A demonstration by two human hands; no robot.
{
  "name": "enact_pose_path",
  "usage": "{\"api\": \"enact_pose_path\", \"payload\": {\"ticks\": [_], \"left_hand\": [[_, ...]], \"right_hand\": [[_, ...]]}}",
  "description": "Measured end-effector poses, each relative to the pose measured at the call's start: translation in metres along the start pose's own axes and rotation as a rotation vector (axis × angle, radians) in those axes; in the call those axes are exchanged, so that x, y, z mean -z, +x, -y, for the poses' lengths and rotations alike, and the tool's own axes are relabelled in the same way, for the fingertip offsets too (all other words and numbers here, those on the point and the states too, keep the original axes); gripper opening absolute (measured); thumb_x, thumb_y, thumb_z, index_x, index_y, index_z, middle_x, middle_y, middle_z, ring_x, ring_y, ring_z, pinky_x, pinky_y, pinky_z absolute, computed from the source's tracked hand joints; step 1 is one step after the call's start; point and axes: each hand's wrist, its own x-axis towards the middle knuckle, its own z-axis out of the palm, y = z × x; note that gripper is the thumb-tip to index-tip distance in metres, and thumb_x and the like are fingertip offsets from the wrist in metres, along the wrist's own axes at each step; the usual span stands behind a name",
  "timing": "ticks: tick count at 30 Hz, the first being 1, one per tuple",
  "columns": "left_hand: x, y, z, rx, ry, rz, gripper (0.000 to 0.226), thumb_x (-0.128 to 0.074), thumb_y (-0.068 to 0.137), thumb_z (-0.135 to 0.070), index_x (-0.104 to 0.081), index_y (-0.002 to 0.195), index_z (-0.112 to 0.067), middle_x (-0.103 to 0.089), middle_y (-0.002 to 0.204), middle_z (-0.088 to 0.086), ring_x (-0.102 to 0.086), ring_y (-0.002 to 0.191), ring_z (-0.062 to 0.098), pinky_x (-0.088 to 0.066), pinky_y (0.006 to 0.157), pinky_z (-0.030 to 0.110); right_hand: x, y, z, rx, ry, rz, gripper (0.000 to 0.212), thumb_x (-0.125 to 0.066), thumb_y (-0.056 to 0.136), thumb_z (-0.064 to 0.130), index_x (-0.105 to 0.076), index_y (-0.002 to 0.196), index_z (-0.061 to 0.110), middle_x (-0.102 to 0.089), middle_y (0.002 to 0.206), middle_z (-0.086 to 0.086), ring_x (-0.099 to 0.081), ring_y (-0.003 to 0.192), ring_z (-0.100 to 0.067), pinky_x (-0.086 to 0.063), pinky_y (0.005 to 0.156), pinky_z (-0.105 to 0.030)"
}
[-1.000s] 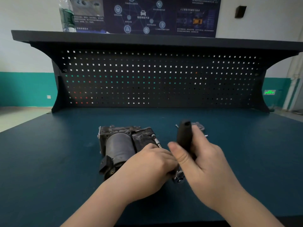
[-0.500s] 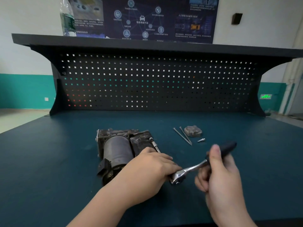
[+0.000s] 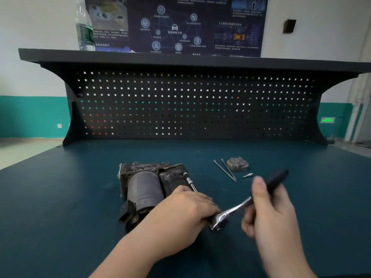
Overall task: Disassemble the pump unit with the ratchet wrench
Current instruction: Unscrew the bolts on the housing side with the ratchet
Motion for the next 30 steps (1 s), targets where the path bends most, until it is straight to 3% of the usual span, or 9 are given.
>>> {"api": "enact_pose_path", "payload": {"ticks": [3,5,10,12,19,21,24,26,30], "left_hand": [[0.000,0.001,-0.002,-0.007,0.031,0.016,0.017,-0.064,0.076,-0.011,-0.068,0.088,-0.023,-0.069,0.090,-0.010,-0.059,0.092,0.005,-0.034,0.081,0.027],[-0.001,0.000,-0.004,0.009,0.009,-0.008,0.018,-0.068,0.069,-0.007,-0.069,0.080,-0.021,-0.069,0.083,-0.010,-0.062,0.082,0.007,-0.033,0.076,0.027],[-0.002,0.002,-0.005,0.041,-0.008,-0.080,0.018,-0.062,0.081,-0.010,-0.070,0.091,-0.022,-0.070,0.093,-0.010,-0.061,0.095,0.005,-0.032,0.082,0.022],[-0.002,0.001,-0.003,0.046,-0.014,-0.060,0.020,-0.058,0.085,-0.013,-0.069,0.099,-0.024,-0.069,0.100,-0.011,-0.056,0.103,0.004,-0.032,0.089,0.024],[-0.001,0.000,0.000,0.018,0.003,-0.011,0.014,-0.060,0.084,-0.015,-0.068,0.093,-0.021,-0.068,0.096,-0.009,-0.057,0.096,0.007,-0.036,0.088,0.032],[-0.005,0.000,-0.001,0.026,0.014,-0.036,0.016,-0.059,0.084,-0.014,-0.069,0.093,-0.023,-0.068,0.098,-0.010,-0.056,0.097,0.005,-0.033,0.087,0.027],[-0.007,0.001,-0.001,0.030,0.012,-0.068,0.018,-0.056,0.086,-0.016,-0.068,0.097,-0.024,-0.068,0.099,-0.010,-0.056,0.099,0.004,-0.032,0.087,0.028],[-0.008,0.001,0.002,0.014,0.034,-0.070,0.019,-0.055,0.088,-0.017,-0.068,0.101,-0.024,-0.068,0.100,-0.009,-0.056,0.101,0.006,-0.034,0.089,0.029],[-0.005,0.003,0.007,-0.049,0.074,-0.092,0.015,-0.062,0.082,-0.013,-0.070,0.094,-0.016,-0.070,0.092,-0.004,-0.063,0.093,0.016,-0.047,0.079,0.036]], "right_hand": [[-0.006,-0.002,0.015,0.385,-0.483,0.302,0.028,-0.050,0.083,0.065,-0.049,0.088,0.038,-0.056,0.054,0.016,-0.051,0.046,0.000,-0.037,0.047,-0.010],[-0.008,-0.005,0.013,0.445,-0.572,0.266,0.028,-0.048,0.081,0.065,-0.047,0.086,0.037,-0.056,0.054,0.018,-0.052,0.047,0.000,-0.035,0.046,-0.007],[-0.003,0.002,-0.012,-0.300,0.260,-0.143,0.035,-0.047,0.100,0.038,-0.040,0.076,0.014,-0.027,0.039,-0.001,-0.021,0.025,-0.010,-0.019,0.035,-0.014],[0.002,0.002,-0.017,-0.338,0.263,-0.125,0.033,-0.046,0.101,0.032,-0.039,0.075,0.013,-0.026,0.040,-0.002,-0.019,0.026,-0.010,-0.018,0.035,-0.013],[-0.007,-0.002,0.014,0.501,-0.593,0.401,0.029,-0.049,0.083,0.063,-0.048,0.089,0.034,-0.059,0.060,0.017,-0.053,0.051,-0.001,-0.034,0.046,-0.007],[-0.004,-0.003,0.005,0.433,-0.485,0.221,0.034,-0.048,0.084,0.064,-0.049,0.089,0.030,-0.057,0.056,0.011,-0.051,0.045,-0.005,-0.036,0.046,-0.011],[0.005,0.003,-0.018,-0.117,0.165,-0.050,0.037,-0.050,0.095,0.045,-0.042,0.080,0.013,-0.035,0.041,0.001,-0.027,0.029,-0.012,-0.022,0.035,-0.019],[0.009,0.005,-0.027,-0.295,0.285,-0.066,0.033,-0.047,0.099,0.034,-0.039,0.077,0.012,-0.029,0.041,-0.003,-0.021,0.026,-0.011,-0.019,0.034,-0.015],[0.002,0.012,-0.012,0.118,-0.020,0.097,0.026,-0.063,0.085,0.052,-0.054,0.073,0.031,-0.040,0.045,0.002,-0.035,0.035,-0.012,-0.030,0.036,-0.021]]}}
